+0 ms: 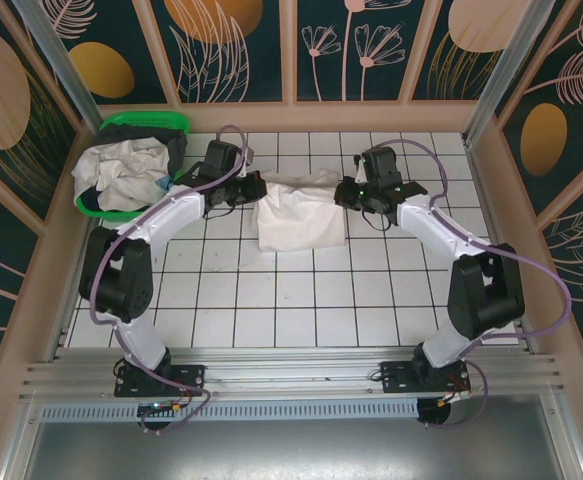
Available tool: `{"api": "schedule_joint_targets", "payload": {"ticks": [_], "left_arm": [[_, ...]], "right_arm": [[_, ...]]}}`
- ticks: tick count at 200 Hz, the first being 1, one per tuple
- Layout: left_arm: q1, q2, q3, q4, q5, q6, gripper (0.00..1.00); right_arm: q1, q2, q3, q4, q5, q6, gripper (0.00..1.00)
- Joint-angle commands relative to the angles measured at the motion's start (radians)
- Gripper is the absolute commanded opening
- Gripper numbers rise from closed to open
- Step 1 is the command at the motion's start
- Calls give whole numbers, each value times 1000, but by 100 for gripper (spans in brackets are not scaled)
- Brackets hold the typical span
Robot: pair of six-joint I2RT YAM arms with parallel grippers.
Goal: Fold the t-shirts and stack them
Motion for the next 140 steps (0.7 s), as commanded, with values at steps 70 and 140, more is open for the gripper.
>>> {"api": "schedule_joint_targets", "payload": {"ticks": [70, 140], "left_arm": [[94, 378, 377, -121, 65, 95, 27], [118, 264, 205, -68, 42, 122, 29]], "right_arm": [[-88, 293, 177, 139, -44, -48, 1], [-102, 231, 166, 117, 111, -64, 41]]}}
